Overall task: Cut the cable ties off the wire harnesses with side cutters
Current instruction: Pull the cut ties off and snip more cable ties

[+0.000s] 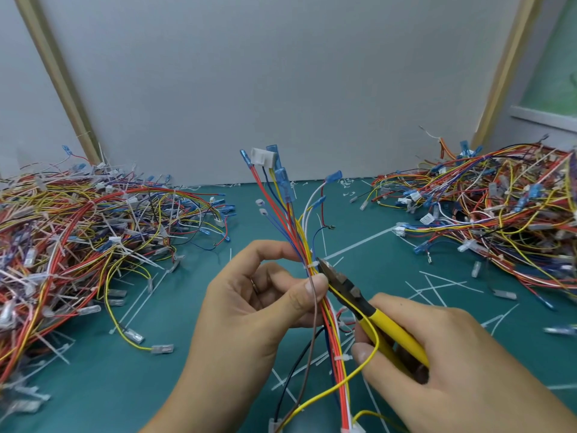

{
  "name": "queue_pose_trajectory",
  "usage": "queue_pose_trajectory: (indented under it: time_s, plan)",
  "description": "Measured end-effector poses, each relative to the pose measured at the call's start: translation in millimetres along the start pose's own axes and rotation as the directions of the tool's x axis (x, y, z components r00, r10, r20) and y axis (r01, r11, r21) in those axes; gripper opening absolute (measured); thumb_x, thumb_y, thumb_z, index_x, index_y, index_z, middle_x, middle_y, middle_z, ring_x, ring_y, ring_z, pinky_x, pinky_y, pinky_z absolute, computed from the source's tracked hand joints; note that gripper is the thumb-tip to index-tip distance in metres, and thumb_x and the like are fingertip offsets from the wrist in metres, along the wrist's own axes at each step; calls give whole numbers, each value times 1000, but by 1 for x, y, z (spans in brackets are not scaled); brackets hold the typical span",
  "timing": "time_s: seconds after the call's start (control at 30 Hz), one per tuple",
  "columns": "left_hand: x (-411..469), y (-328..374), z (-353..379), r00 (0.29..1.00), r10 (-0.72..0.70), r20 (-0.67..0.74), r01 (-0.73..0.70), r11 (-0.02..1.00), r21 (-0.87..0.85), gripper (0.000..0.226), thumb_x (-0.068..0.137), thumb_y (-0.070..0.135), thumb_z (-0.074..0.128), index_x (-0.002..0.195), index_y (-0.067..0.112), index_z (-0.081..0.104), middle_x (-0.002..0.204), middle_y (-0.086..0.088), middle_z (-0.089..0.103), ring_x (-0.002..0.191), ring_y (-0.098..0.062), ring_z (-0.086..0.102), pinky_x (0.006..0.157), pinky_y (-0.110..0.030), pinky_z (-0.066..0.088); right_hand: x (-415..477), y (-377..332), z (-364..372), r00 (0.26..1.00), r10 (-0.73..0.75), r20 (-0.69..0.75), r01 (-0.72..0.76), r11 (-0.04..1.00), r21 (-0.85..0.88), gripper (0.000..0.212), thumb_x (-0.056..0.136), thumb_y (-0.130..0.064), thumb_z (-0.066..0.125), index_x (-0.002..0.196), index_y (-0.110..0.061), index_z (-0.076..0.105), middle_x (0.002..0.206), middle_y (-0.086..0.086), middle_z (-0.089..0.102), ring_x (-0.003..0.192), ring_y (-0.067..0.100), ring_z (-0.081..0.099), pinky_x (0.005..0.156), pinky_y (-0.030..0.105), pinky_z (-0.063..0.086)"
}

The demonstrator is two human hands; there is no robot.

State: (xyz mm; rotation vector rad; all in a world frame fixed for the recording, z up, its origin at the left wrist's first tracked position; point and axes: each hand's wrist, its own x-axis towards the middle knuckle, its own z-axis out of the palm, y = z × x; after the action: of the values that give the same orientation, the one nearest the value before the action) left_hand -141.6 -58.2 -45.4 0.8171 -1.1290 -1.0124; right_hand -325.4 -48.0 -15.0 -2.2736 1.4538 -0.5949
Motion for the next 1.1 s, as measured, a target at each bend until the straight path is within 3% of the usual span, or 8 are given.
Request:
queue_pose_trajectory:
  time_s: [0.27,0.37,0.5,0.6,0.73,0.87,0.97,1.1]
  plan:
    - [1,-2,1,1000,-8,22,9,1000,-23,21,66,10,78,85,18,73,57,-4,54,58,-19,63,58,-33,58,0,2,3,999,33,7,-33,999,-5,59,62,-77,30,93,-30,45,71,-6,53,70,17,49,52,23,36]
    - [1,-2,0,1000,-2,16,3,1000,-14,20,67,9,78,85,18,73,56,-4,54,57,-20,65,58,-32,58,3,6,3,999,44,-28,-41,996,77,50,67,-74,44,90,-30,50,63,-5,52,59,13,46,52,22,36]
    - [5,-1,-4,1000,5,-27,-6,1000,-4,27,65,6,86,86,14,71,57,-4,53,56,-22,66,56,-29,57,11,20,-1,976,72,-204,-22,971,236,40,77,-64,57,91,-27,56,56,-4,57,46,8,46,51,29,42]
    - [7,-2,-7,998,14,-57,-11,998,56,26,67,8,86,86,13,69,58,0,54,55,-19,65,55,-26,56,16,29,1,958,87,-272,-5,957,291,33,78,-59,58,98,-33,59,71,-7,68,59,6,62,58,30,50]
    - [8,-9,-13,996,31,-87,-14,981,195,20,76,8,78,90,8,63,57,2,57,54,-17,62,52,-25,55,20,31,6,935,77,-346,23,961,277,25,79,-57,59,94,-36,58,89,-20,67,81,-1,64,69,14,48]
    - [6,-8,-11,993,29,-114,3,963,270,18,81,-5,71,94,3,61,56,3,57,53,-11,60,51,-27,56,19,26,6,969,64,-238,12,952,306,18,88,-49,58,99,-34,57,87,-18,63,77,3,61,72,26,51]
    - [9,2,-10,990,40,-134,-2,962,273,17,83,-8,69,96,-1,61,54,2,56,51,-9,60,49,-24,55,15,26,8,987,97,-125,-59,959,278,16,97,-42,44,98,-30,55,78,-11,56,73,5,53,75,33,45]
    - [17,52,-18,963,191,-190,-142,959,243,12,85,-5,67,93,2,63,64,-6,56,47,-9,55,43,-19,49,-1,31,4,985,124,-118,-110,986,122,23,102,-43,27,108,-39,49,94,-10,51,85,6,54,83,35,44]
